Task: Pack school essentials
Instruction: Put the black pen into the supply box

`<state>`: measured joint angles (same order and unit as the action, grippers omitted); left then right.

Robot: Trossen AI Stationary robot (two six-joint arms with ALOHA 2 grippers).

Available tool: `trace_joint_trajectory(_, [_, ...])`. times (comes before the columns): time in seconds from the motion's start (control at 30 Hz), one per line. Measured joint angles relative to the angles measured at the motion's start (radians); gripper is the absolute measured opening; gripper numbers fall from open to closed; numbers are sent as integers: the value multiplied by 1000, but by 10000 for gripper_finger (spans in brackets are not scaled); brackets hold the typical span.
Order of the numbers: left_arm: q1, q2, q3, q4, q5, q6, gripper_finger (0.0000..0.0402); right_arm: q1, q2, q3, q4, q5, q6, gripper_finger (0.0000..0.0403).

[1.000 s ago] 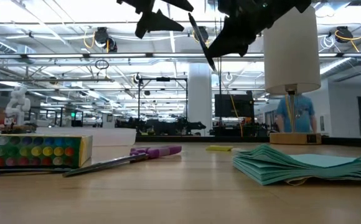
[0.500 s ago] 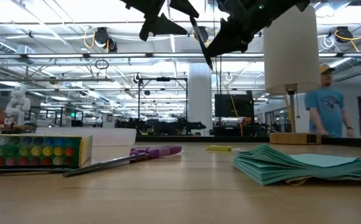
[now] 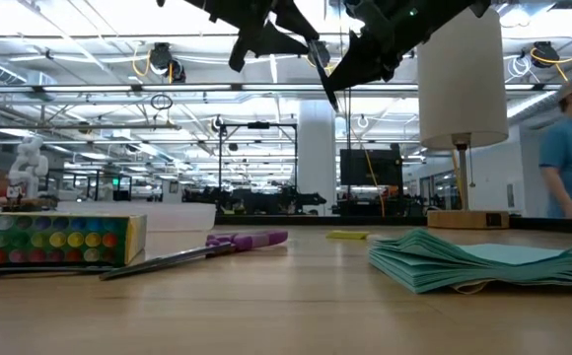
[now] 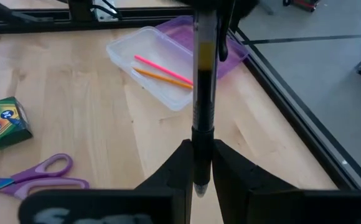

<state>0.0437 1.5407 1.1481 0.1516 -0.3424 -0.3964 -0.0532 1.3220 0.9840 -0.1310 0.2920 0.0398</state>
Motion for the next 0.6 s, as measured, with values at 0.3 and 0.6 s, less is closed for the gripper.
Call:
trace_joint_trajectory(0.3, [2,-2,0,6,-7,2,49,0,0,0,0,4,-2,41])
trace_joint_trajectory(0.6, [2,-2,0,1,-6,2,52,0,0,0,-1,-2,1,52])
